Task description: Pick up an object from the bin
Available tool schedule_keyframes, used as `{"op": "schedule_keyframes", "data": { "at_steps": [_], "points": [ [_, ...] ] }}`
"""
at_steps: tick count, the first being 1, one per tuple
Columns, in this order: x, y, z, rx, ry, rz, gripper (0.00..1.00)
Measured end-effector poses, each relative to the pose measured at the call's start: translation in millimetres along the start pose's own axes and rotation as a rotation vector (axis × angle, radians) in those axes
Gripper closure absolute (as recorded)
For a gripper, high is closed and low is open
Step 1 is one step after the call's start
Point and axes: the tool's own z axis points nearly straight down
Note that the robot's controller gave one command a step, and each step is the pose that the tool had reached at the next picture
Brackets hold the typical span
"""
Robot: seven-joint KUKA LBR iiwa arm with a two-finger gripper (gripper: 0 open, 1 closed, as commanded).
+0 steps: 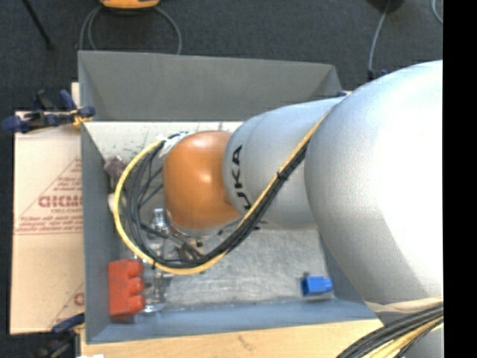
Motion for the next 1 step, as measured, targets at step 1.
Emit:
{"op": "schedule_keyframes", "data": {
  "at_steps": [1],
  "points": [
    [-17.7, 12.9, -59.6, 0.0, 0.006, 0.128, 0.0]
  ]
}}
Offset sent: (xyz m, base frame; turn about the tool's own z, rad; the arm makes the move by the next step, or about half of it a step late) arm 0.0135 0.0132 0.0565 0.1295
